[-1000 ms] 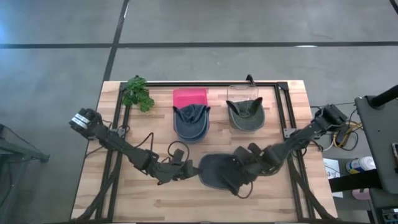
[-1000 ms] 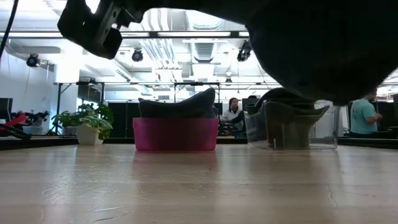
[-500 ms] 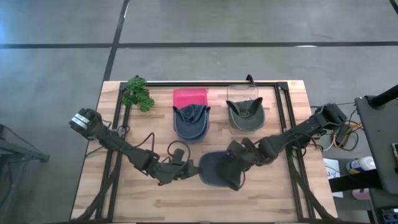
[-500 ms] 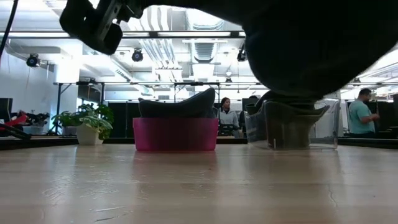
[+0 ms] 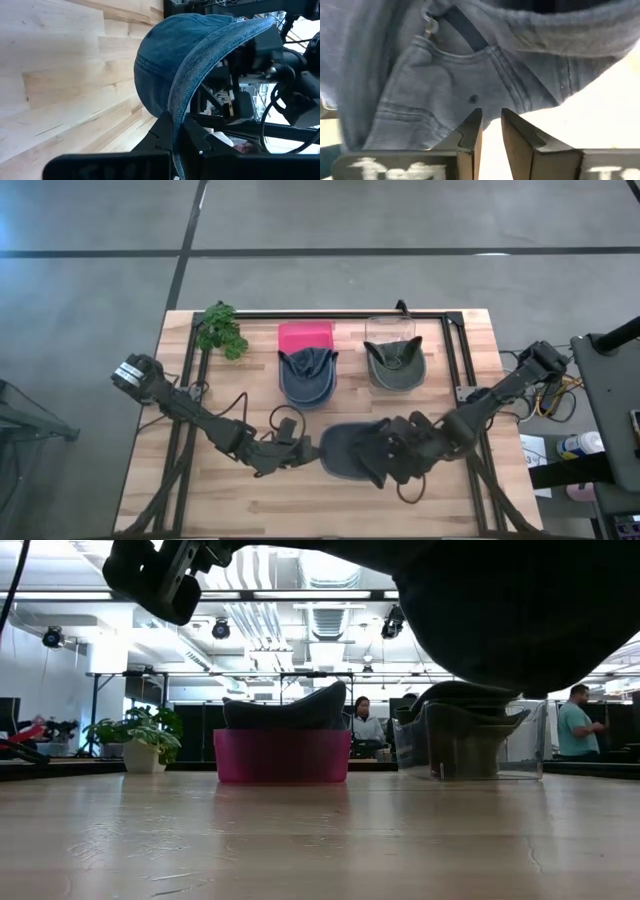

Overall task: Pick & Place hat
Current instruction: Put the blue cap into the red bin

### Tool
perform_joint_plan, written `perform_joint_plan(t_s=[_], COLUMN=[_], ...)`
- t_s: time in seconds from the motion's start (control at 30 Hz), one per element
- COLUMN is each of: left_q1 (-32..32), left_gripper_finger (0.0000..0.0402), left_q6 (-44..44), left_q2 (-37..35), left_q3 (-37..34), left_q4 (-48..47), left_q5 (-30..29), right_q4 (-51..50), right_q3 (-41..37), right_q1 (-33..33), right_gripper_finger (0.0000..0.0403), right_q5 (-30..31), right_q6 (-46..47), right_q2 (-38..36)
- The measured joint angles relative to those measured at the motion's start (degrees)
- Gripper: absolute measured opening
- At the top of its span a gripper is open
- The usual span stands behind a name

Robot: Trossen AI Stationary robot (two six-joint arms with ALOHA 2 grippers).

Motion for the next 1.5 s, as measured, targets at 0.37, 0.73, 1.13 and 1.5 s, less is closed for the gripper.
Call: perform_joint_plan(t_s=[0.37,0.73,1.13,1.5], left_q1=[0.15,0.23,0.22,0.35], left_gripper_finger=[0.0009,0.0009,0.0009,0.0009], left_q6=[0.81,1.40,2.21,2.73], left_q2=[-0.07,-0.27,-0.27,-0.28], left_q3=[0.09,0.42,0.42,0.42], left_q4=[4.31,4.59,6.05,6.67], left_q5=[-0.46,-0.71,-0.75,-0.77], right_q4=[8.84,8.72,-3.03,-1.29], right_q3=[-1.31,0.46,0.84,-0.04], right_q1=[1.28,2.54,3.39,-6.22], right_gripper_finger=[0.0068,0.0068,0.0068,0.0068], right_q5=[-0.81,-0.28,17.42,17.28], right_q6=[-3.01,-2.93,3.26,-4.75], right_q2=[5.13,7.02,-6.08,-5.39])
